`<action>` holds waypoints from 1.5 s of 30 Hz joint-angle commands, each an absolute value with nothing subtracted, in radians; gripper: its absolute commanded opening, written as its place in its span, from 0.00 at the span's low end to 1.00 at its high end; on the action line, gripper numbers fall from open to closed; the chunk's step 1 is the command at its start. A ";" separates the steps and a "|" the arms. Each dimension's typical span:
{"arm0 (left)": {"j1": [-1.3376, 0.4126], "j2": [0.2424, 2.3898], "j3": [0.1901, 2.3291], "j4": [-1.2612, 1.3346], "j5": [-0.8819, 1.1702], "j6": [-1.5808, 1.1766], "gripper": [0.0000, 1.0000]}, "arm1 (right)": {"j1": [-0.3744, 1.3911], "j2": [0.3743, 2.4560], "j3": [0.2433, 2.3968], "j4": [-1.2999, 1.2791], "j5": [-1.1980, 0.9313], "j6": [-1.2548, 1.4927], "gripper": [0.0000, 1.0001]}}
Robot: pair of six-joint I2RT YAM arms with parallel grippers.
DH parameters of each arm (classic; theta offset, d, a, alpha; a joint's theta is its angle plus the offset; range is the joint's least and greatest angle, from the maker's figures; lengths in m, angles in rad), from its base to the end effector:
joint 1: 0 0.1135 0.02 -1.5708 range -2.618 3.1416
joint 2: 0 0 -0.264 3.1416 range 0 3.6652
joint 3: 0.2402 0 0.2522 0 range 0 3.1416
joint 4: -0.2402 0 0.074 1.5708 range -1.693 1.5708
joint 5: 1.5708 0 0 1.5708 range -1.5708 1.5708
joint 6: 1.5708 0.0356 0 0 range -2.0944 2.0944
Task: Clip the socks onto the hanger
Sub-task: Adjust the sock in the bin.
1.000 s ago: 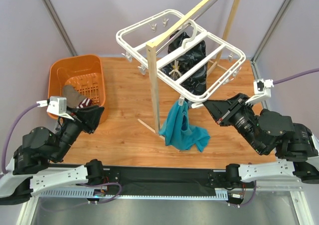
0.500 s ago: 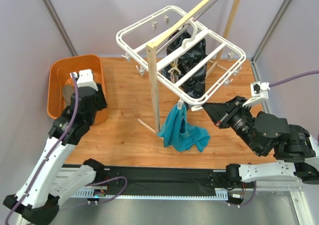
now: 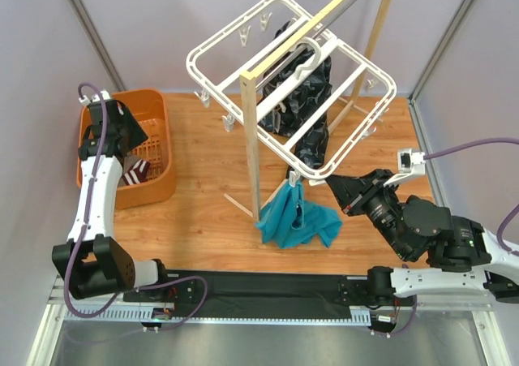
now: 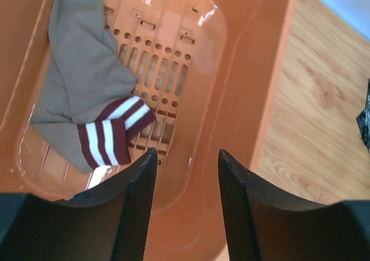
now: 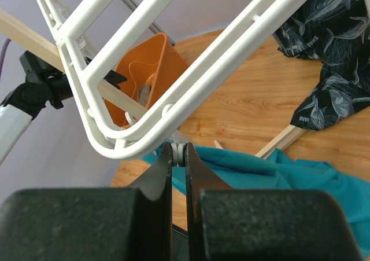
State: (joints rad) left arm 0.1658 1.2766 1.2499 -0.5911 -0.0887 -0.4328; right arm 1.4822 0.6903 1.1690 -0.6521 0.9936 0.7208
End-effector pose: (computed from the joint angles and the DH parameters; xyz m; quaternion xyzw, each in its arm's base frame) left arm 0.2748 0.0492 0.3562 -0.2812 0.8423 -0.0219 0.4594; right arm 0.0384 0.0952 0.4316 0.0345 0.7388 0.3393 0.5812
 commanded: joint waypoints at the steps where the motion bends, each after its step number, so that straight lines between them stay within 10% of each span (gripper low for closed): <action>1: 0.196 1.296 1.289 -0.496 -0.041 -0.488 0.53 | 1.486 0.687 1.120 -0.589 0.968 0.664 0.00; 45: 0.344 2.051 1.643 -0.666 -0.308 -0.545 0.35 | 1.342 0.908 1.212 -0.552 0.835 0.637 0.00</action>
State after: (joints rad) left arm 0.3408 2.0342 1.5784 -0.6582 -0.3298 -0.5552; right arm 1.3445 0.9024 1.1885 -0.4892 0.8532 0.6167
